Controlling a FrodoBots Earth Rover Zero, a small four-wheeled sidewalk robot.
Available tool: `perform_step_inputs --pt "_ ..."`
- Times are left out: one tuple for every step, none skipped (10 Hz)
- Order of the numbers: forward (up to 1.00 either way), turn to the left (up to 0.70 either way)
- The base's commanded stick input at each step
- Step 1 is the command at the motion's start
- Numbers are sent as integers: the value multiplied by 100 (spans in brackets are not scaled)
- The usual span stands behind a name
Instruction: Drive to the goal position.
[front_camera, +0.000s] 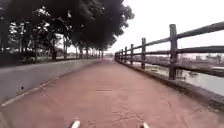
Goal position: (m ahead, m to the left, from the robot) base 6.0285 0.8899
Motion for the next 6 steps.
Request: perform_step_inputs --pt "70 0" --pt "70 0" --pt "70 2" --pt "70 1" --pt "70 1" --pt "70 0"
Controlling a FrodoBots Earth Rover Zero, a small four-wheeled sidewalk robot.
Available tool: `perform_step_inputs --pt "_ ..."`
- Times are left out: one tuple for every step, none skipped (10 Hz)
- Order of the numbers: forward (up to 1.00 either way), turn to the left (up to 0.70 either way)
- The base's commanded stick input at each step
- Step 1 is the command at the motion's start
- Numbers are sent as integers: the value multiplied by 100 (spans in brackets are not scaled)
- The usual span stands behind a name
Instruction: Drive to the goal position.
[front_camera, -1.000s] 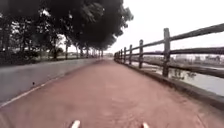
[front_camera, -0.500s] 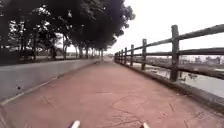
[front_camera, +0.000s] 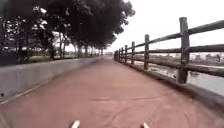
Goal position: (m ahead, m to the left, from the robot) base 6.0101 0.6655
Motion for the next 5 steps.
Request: perform_step_inputs --pt "70 3" --pt "70 26" --pt "70 34" --pt "70 25" --pt "70 12"
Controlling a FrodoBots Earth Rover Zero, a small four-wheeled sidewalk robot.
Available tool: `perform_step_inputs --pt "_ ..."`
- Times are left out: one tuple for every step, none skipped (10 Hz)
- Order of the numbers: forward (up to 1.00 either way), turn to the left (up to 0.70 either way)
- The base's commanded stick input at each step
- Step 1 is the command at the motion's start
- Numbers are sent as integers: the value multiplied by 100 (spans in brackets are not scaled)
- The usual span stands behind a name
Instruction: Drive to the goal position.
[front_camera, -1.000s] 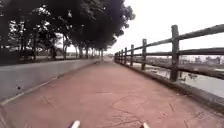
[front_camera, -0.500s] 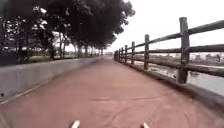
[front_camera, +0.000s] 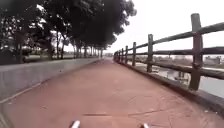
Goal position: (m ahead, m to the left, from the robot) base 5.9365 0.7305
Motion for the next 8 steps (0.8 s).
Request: perform_step_inputs --pt "70 0" --pt "70 0" --pt "70 0" --pt "70 0" --pt "70 0" --pt "70 0" --pt "70 0" --pt "70 0"
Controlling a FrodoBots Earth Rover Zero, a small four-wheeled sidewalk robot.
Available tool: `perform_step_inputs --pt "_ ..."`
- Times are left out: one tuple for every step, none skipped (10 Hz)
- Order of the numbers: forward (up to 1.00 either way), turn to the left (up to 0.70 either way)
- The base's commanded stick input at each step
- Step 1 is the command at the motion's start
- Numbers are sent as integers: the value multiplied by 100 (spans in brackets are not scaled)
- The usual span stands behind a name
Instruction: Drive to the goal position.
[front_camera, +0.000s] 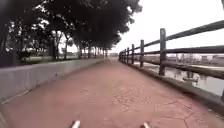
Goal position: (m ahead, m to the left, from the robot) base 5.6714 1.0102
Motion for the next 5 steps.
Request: perform_step_inputs --pt "70 2" --pt "70 2" --pt "70 2" --pt "70 2" --pt "70 2"
